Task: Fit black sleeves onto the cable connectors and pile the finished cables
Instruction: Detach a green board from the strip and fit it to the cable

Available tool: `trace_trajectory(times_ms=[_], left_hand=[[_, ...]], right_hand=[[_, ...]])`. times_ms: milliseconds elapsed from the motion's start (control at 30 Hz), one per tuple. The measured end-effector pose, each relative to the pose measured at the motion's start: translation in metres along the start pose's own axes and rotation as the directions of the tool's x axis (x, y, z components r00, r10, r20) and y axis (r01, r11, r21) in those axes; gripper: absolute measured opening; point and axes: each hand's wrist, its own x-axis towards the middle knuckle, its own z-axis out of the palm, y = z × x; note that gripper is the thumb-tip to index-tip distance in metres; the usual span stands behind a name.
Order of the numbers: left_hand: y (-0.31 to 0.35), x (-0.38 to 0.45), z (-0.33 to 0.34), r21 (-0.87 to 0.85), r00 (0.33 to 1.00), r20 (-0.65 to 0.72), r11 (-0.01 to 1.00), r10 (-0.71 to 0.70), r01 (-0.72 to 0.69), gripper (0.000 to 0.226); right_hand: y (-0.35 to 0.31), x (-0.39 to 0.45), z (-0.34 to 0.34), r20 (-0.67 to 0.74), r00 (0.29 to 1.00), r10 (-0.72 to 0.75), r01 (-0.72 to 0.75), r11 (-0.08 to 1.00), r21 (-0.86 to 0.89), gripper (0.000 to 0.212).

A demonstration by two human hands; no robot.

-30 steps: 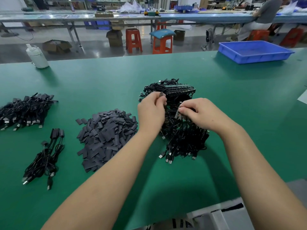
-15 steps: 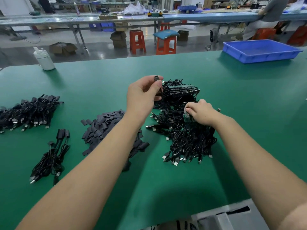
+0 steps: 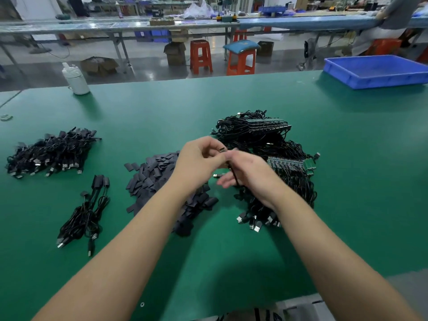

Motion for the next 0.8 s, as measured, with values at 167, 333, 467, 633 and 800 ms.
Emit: trace_trajectory(times_ms=[167, 333, 467, 633, 800], left_hand=[[-0.04, -0.011, -0.02, -0.103, 0.994, -0.01, 0.989, -0.112, 0.11, 0.002], [-0.095, -0.013, -0.05, 0.688, 0.994, 0.111, 0.724, -0.025, -0.059, 0.025], [-0.129, -0.018, -0.059, 0.857, 0.957, 0.264, 0.485, -0.117, -0.177, 0.039], [-0.144, -0.014, -0.057, 0.876, 0.967, 0.251, 0.435, -0.043, -0.208, 0.036], [-0.147, -0.008, -0.052, 0.861, 0.963, 0.268, 0.449, 0.003, -0.241, 0.026]], right_hand=[[0.027, -0.006, 0.026, -0.15, 0.986, -0.071, 0.021, 0.951, -0.31, 0.025], [0.058, -0.007, 0.032, -0.105, 0.985, 0.135, -0.167, 0.902, -0.398, 0.03], [0.08, -0.004, 0.034, -0.116, 0.964, 0.237, -0.264, 0.893, -0.365, 0.025], [0.088, 0.004, 0.04, -0.163, 0.951, 0.262, -0.303, 0.893, -0.333, 0.022], [0.085, 0.005, 0.043, -0.125, 0.926, 0.357, -0.351, 0.689, -0.634, 0.026]])
